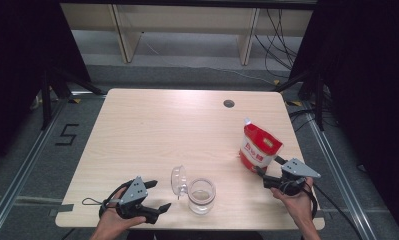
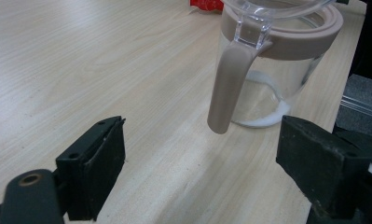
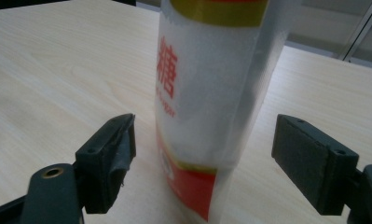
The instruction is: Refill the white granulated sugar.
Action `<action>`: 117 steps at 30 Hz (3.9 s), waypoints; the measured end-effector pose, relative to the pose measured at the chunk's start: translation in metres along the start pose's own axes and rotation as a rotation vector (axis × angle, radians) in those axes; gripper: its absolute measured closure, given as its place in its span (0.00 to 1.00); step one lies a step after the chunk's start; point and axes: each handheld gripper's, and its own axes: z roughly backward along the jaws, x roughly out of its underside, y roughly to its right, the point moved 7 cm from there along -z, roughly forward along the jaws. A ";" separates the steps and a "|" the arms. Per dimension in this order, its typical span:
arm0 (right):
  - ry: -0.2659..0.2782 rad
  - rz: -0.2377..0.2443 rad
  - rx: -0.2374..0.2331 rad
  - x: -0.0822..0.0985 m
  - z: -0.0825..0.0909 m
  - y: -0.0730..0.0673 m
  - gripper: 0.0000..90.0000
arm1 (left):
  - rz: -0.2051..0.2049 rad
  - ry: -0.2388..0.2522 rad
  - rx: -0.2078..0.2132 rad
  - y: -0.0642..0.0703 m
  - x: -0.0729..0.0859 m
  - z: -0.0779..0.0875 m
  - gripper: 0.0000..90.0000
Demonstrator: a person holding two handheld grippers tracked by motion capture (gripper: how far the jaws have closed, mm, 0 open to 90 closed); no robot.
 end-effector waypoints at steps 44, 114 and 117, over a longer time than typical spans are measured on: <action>0.099 -0.041 -0.035 -0.008 -0.039 0.006 0.32 | 0.013 -0.011 -0.002 0.002 0.001 0.000 0.17; 0.134 -0.041 -0.151 0.002 -0.021 -0.018 0.34 | 0.021 -0.009 0.003 0.005 0.002 0.000 0.17; 0.130 -0.021 -0.124 0.002 -0.023 -0.014 0.31 | 0.011 -0.018 0.001 0.004 0.002 0.000 0.17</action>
